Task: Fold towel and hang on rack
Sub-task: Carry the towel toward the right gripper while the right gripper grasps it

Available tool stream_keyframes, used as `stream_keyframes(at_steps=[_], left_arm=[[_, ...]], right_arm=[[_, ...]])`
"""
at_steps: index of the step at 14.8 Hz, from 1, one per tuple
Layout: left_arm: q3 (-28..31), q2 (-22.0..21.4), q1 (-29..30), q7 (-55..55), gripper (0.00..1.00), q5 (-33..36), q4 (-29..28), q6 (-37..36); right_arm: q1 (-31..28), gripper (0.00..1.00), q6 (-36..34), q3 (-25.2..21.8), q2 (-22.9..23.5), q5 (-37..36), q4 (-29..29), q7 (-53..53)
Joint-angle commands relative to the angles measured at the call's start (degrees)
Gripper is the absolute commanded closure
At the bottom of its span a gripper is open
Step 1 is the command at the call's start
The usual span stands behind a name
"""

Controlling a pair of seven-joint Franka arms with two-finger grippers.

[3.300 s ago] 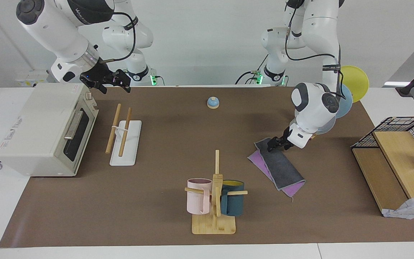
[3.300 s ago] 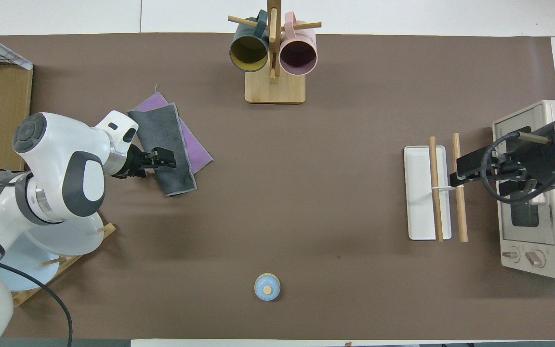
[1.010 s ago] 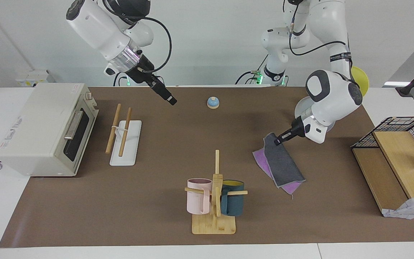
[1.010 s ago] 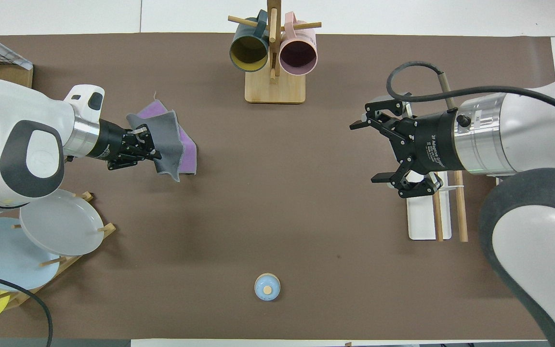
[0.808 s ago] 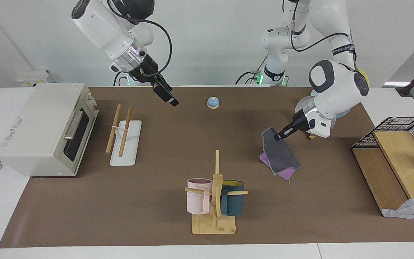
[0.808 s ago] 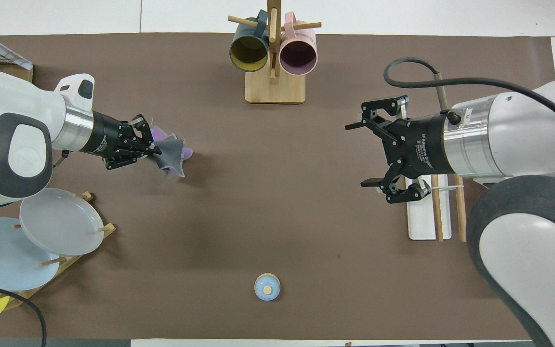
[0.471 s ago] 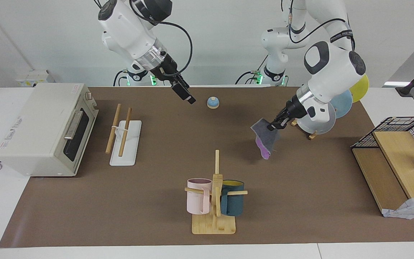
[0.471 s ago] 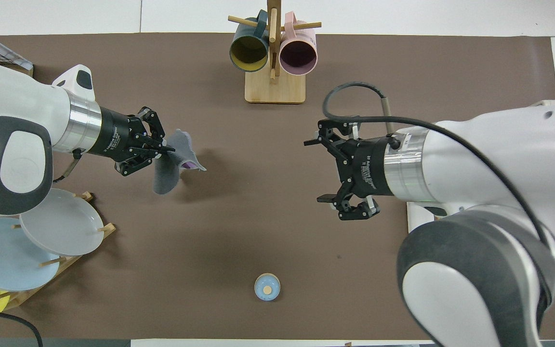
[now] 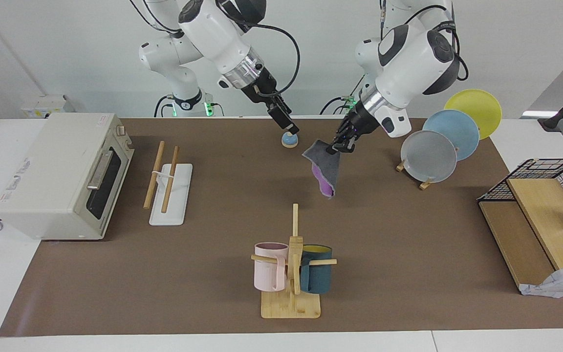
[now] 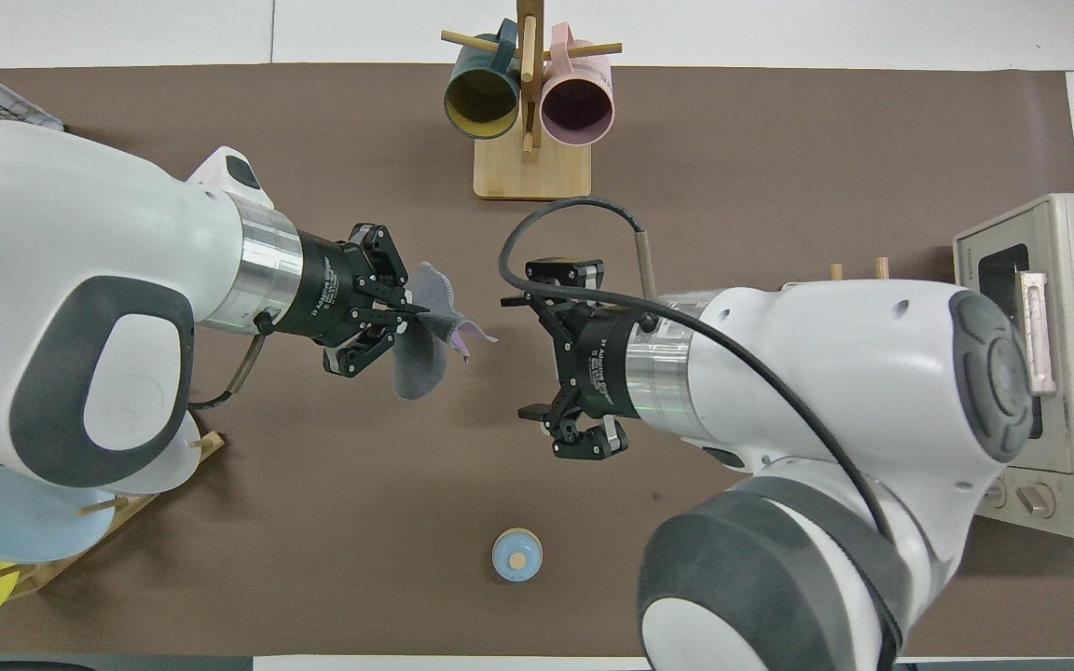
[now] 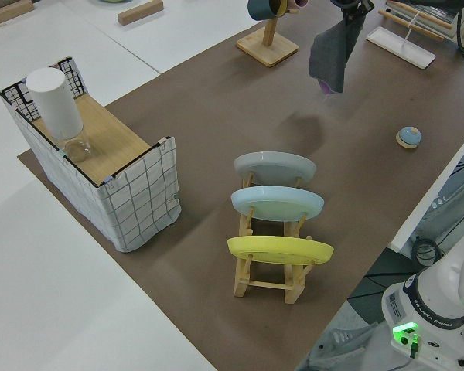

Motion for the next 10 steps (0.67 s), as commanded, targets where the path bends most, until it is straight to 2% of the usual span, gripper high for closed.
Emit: stream_keyframes(at_steps=[1, 5, 8, 10], left_arm=[[-1.1, -1.7, 0.0, -9.4, 1.0, 0.5, -0.1, -0.7], [-1.2, -2.4, -0.9, -13.4, 1.0, 0.5, -0.5, -0.5], [-1.2, -2.5, -1.3, -15.1, 1.0, 0.5, -0.6, -0.4], [-1.2, -2.5, -1.3, -15.2, 1.0, 0.5, -0.6, -0.4]], right_arm=[[0.9, 0.0, 0.9, -0.1, 0.8, 1.4, -0.6, 0.9], [1.7, 0.0, 0.7, -0.1, 2.1, 1.4, -0.9, 0.2], [0.9, 0.0, 1.4, -0.2, 4.3, 6.5, 0.7, -3.7], [1.0, 0.0, 3.0, -0.2, 5.1, 6.9, 0.8, -4.7]])
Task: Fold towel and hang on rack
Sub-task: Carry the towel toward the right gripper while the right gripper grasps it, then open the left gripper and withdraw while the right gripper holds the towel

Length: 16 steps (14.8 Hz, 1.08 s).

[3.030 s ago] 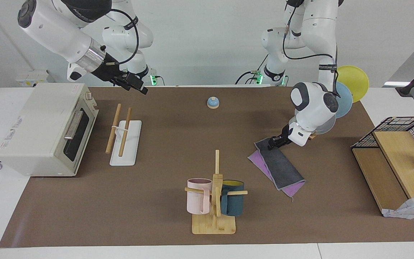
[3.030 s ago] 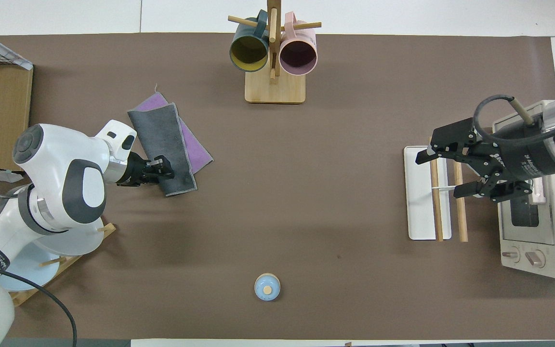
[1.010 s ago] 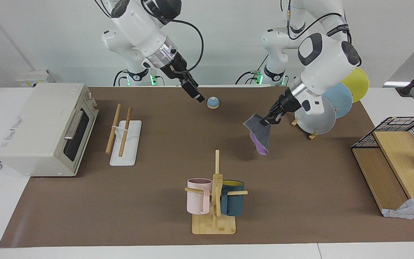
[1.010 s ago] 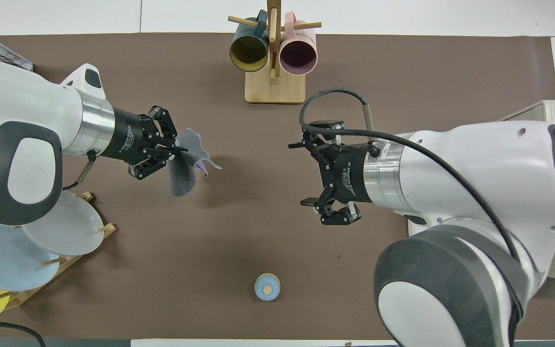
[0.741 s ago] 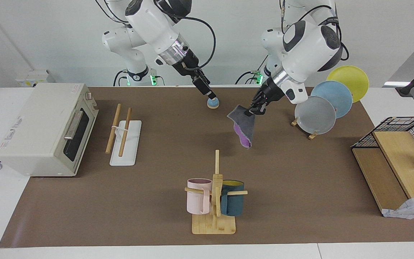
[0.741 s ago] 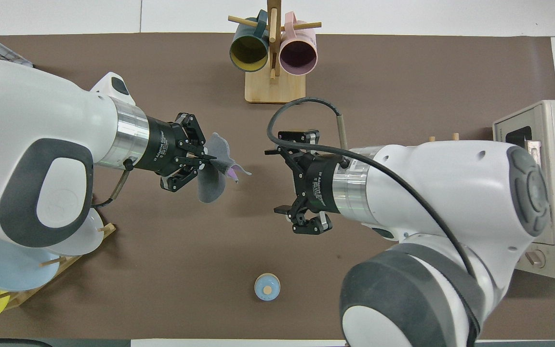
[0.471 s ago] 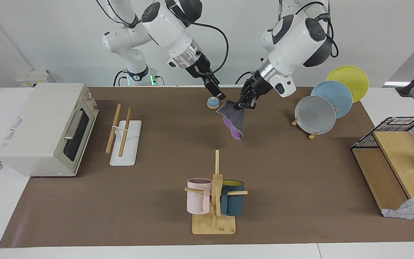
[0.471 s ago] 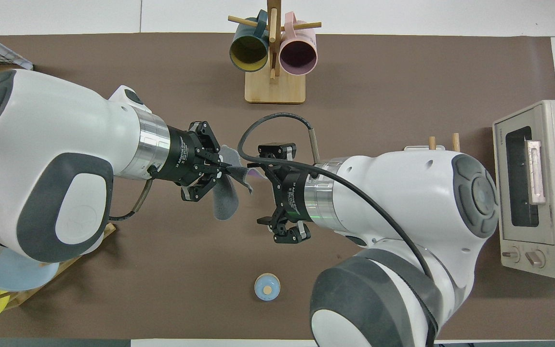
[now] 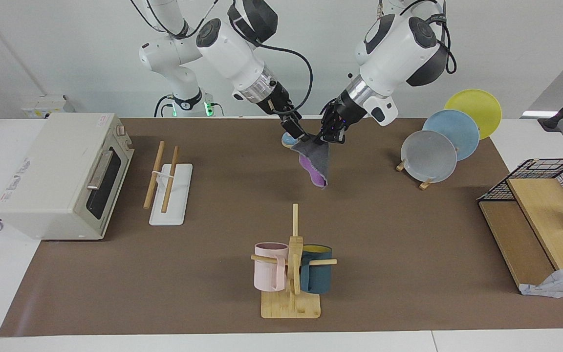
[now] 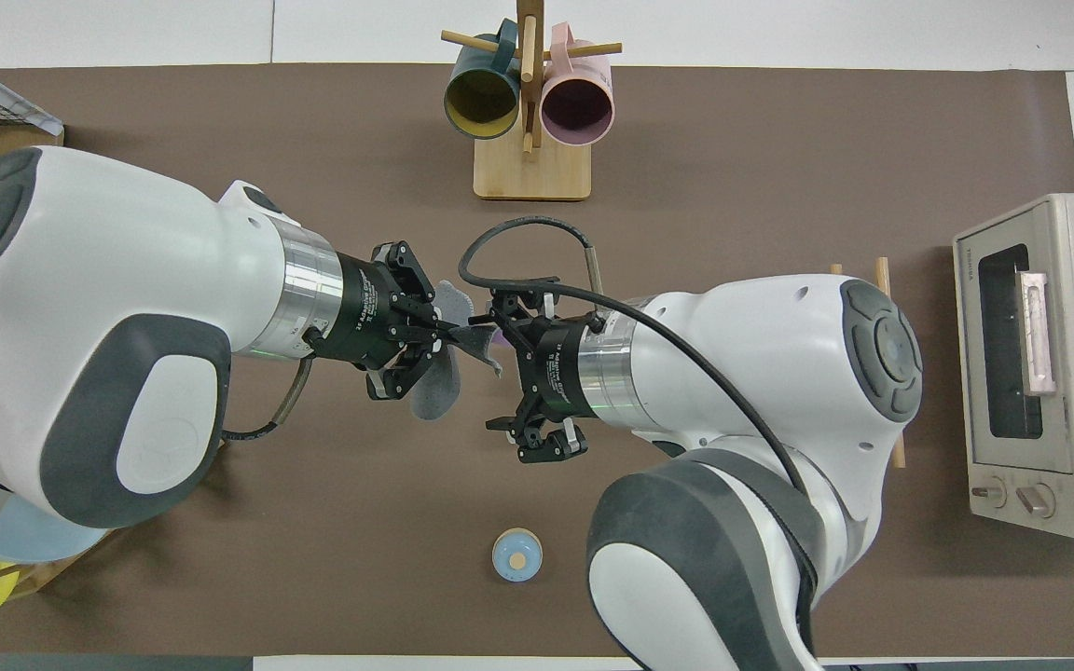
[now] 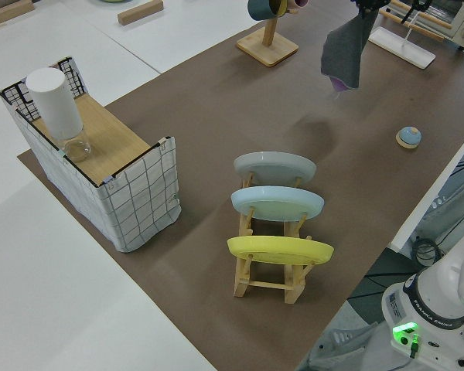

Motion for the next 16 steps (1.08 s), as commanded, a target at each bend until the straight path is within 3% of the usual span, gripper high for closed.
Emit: stream_keyframes(at_steps=[1, 2, 6, 8, 11, 12, 16], left_arm=[[0.5, -1.2, -0.6, -2.0, 1.0, 0.5, -0.6, -0.5], [0.5, -1.2, -0.7, -2.6, 1.0, 0.6, -0.6, -0.5], [0.5, -1.2, -0.9, -2.9, 1.0, 0.6, -0.6, -0.5], [0.5, -1.3, -0.9, -3.0, 1.0, 0.6, -0.6, -0.4], [0.5, -1.3, -1.0, -3.5, 1.0, 0.6, -0.6, -0.4], [0.5, -1.3, -1.0, -3.7, 1.0, 0.7, -0.7, -0.5], [0.5, -1.4, -1.0, -3.6, 1.0, 0.7, -0.8, -0.5]], right_arm=[[-0.1, 0.04, 1.9, 0.1, 1.2, 1.8, 0.6, -2.3], [-0.2, 0.12, 2.0, 0.1, 1.2, 1.8, 0.5, -2.4], [-0.4, 0.24, 1.5, 0.0, 1.2, 1.8, 0.2, -5.7], [-0.5, 0.46, 1.8, 0.0, 1.7, 1.8, 0.2, -6.2], [-0.5, 0.93, 1.7, 0.1, 1.9, 1.8, 0.2, -6.2], [-0.5, 1.0, 1.6, 0.0, 1.9, 1.8, 0.2, -6.2], [-0.7, 1.0, 1.3, 0.0, 1.9, 1.9, 0.5, -6.2]])
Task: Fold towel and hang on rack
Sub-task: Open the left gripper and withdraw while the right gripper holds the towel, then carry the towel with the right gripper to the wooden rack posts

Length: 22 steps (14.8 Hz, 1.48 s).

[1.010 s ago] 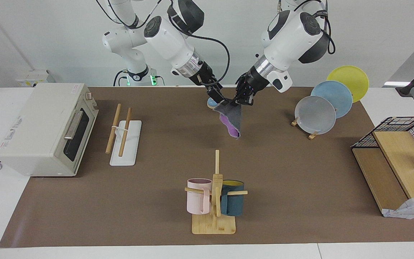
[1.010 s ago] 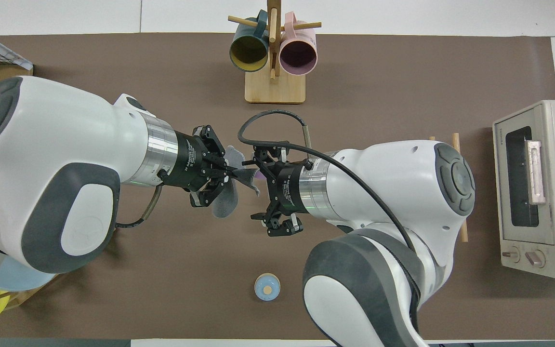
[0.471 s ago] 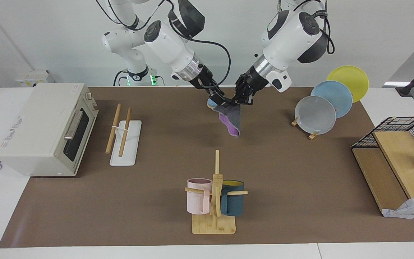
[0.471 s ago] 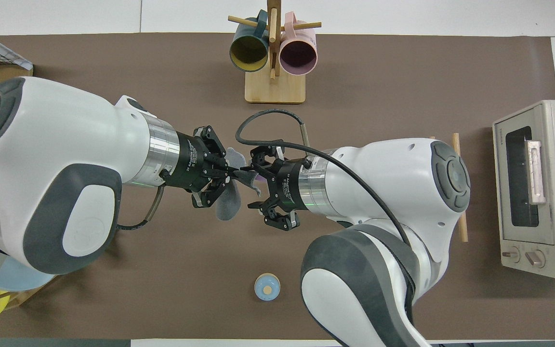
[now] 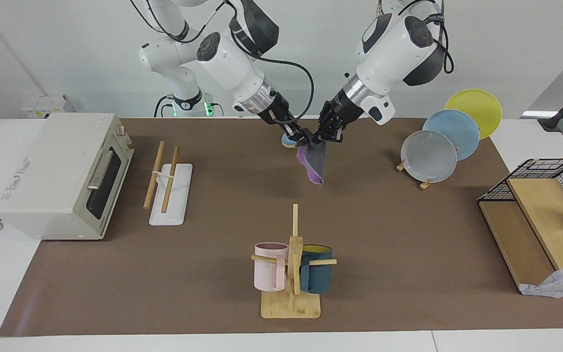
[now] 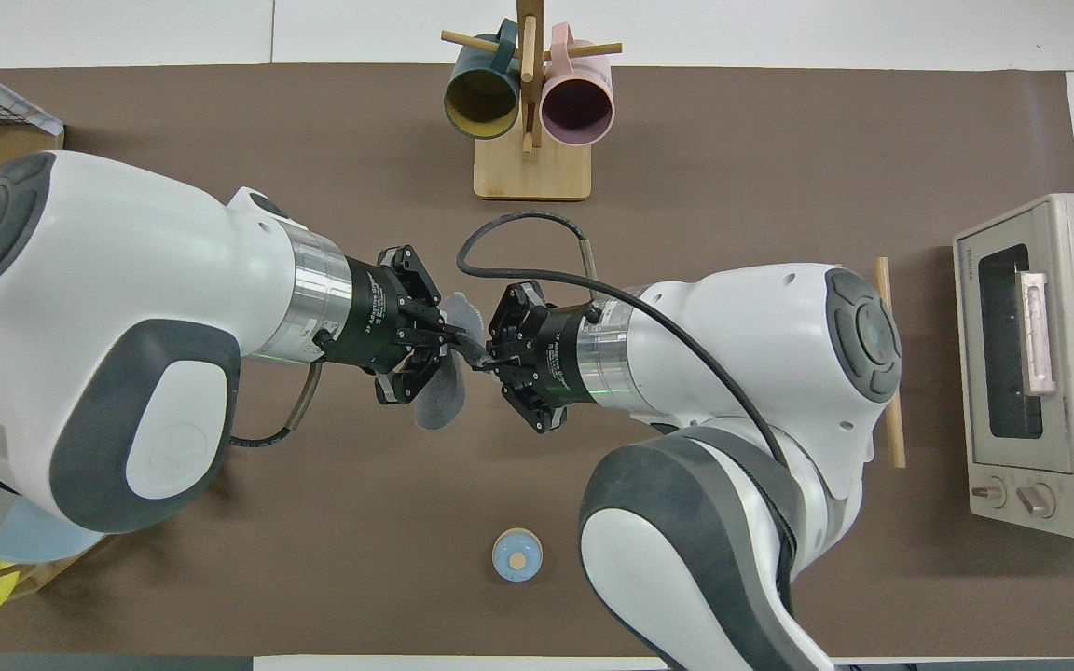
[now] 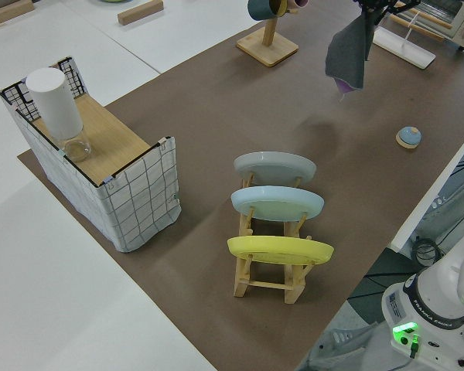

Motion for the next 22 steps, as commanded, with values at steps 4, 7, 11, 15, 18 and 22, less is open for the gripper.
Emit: stream_keyframes(at_steps=[4, 7, 11, 15, 18, 22], left_arm=[[0.5, -1.6, -1.0, 0.0, 0.69, 0.8, -1.3, -0.5], [0.5, -2.1, -1.3, 4.7, 0.0, 0.8, -1.9, -0.7], [0.9, -2.7, 0.3, 13.6, 0.0, 0.8, -3.6, -0.7], [0.9, -3.3, 7.2, 29.8, 0.0, 0.8, -4.8, -1.6], [0.9, -3.5, 14.2, 48.0, 0.0, 2.2, -5.2, -3.9], [0.9, -4.0, 21.3, 71.3, 0.0, 8.9, -6.1, -4.7]], right_arm=[[-1.0, 1.0, 0.0, 0.2, 0.3, 1.6, 0.6, -1.9], [-1.0, 1.0, 0.0, 0.2, 0.3, 1.5, 0.7, -1.9], [-1.1, 1.0, -5.8, -0.2, -0.5, 0.6, 0.9, -9.1], [-6.4, 1.0, -19.4, -0.4, -4.1, -6.1, 0.9, -23.8], [-13.4, 1.0, -30.7, -0.4, -6.3, -9.8, 0.9, -37.3], [-20.6, 1.0, -40.4, -0.3, -7.8, -17.9, 0.1, -53.9]])
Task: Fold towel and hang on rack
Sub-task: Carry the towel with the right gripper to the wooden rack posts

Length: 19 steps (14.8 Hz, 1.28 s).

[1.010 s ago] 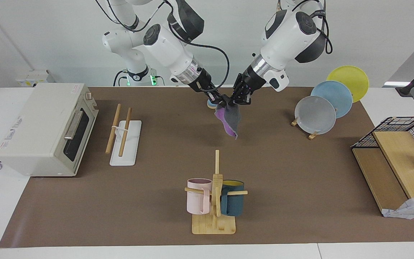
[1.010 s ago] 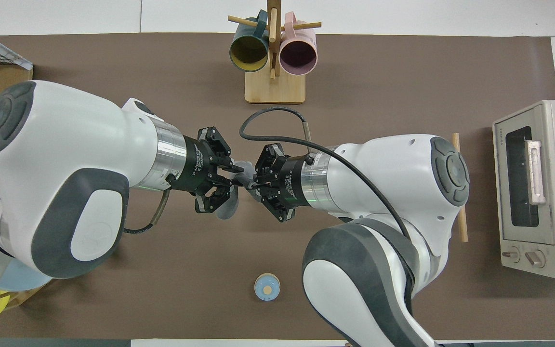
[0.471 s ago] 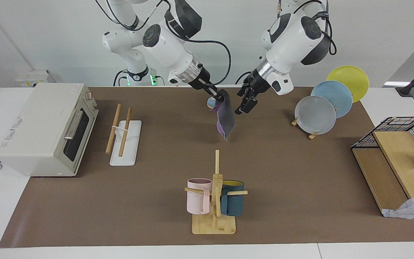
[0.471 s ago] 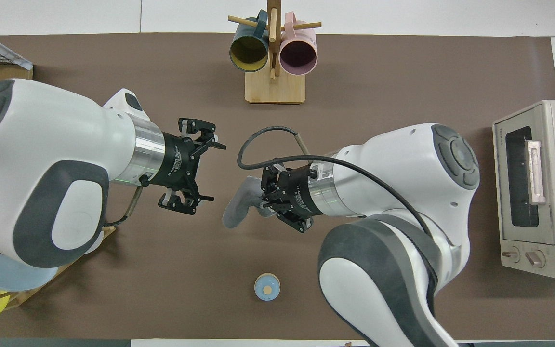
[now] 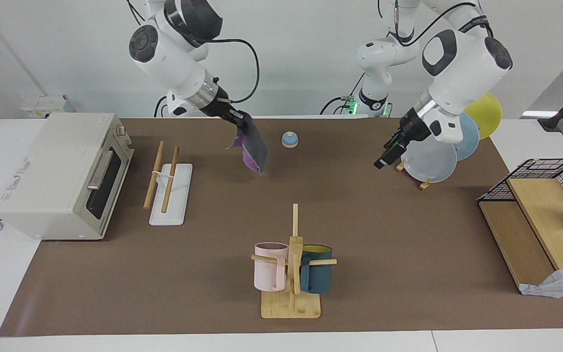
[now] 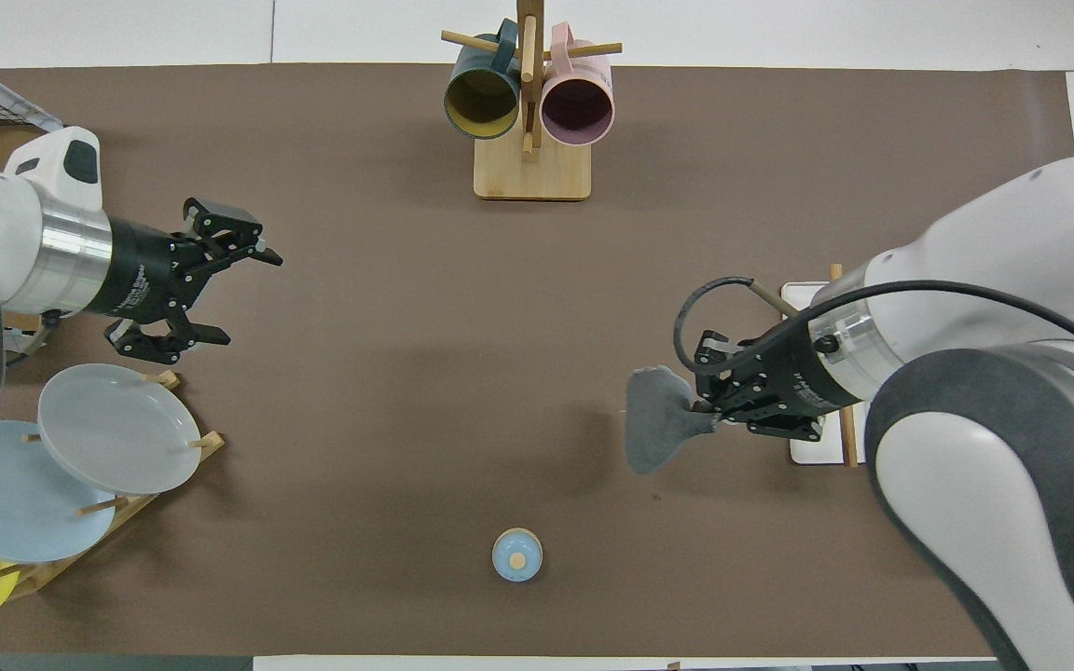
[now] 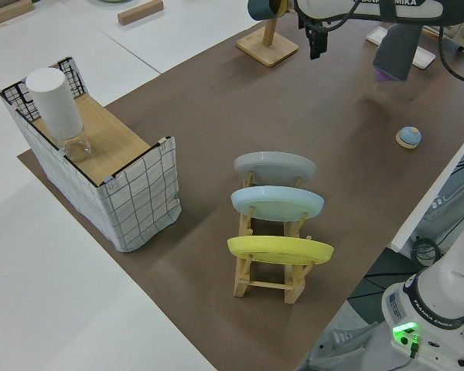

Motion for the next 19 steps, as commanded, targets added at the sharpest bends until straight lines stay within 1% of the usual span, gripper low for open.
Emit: stream_keyframes(at_steps=[1, 3, 4, 7, 8, 9, 11, 13, 14, 16, 18, 19], left_arm=[[-0.5, -2.2, 3.6, 12.9, 0.0, 5.0, -1.2, -0.9], [-0.4, -1.8, 3.7, 19.6, 0.0, 9.9, -0.2, -0.9], [-0.3, -1.6, 3.8, 22.7, 0.0, 11.6, 0.2, -1.0], [-0.3, -0.1, 4.4, 31.1, 0.0, 16.1, 2.9, -2.8], [0.4, 0.4, 3.8, 33.0, 0.0, 17.9, 3.8, -3.7], [3.1, 0.8, 1.9, 35.5, 0.0, 19.4, 5.1, -5.4], [11.5, 2.3, -6.0, 39.8, 0.0, 20.0, 9.3, -9.8], [19.0, 2.3, -13.9, 43.3, 0.0, 21.2, 11.3, -13.6], [20.6, 1.7, -15.6, 43.6, 0.0, 21.9, 11.4, -14.9], [20.6, 0.2, -15.9, 43.7, 0.0, 21.9, 10.7, -15.6], [20.6, -1.8, -16.0, 43.7, 0.0, 21.9, 8.1, -15.5], [20.6, -2.6, -16.5, 43.8, 0.0, 21.9, 6.8, -15.4]], right_arm=[[-2.8, 1.0, -3.5, 0.8, -1.2, -5.5, -1.2, -9.1], [-4.4, 1.0, -4.5, 0.8, -1.6, -9.7, -1.9, -14.6], [-6.2, 1.0, -4.9, 0.8, -2.1, -10.6, -2.9, -18.0], [-13.5, 1.0, -4.7, 0.8, -3.8, -10.7, -7.0, -28.6], [-14.5, 1.0, -4.4, 0.9, -4.2, -10.8, -7.9, -30.2], [-14.7, 1.0, -3.9, 0.8, -4.4, -10.8, -8.5, -31.5], [-17.2, 1.0, -2.4, 0.8, -4.4, -11.1, -8.6, -35.7], [-18.4, 1.0, -1.7, 0.8, -4.1, -12.0, -8.3, -42.8], [-18.6, 1.0, -1.0, 0.8, -3.8, -14.1, -7.9, -47.2], [-19.0, 1.0, 1.4, 0.7, -3.0, -17.1, -6.6, -57.7], [-21.5, 1.0, 4.0, 0.7, -2.5, -17.2, -6.1, -64.4], [-22.1, 1.0, 4.8, 0.7, -2.5, -17.2, -6.1, -65.6]])
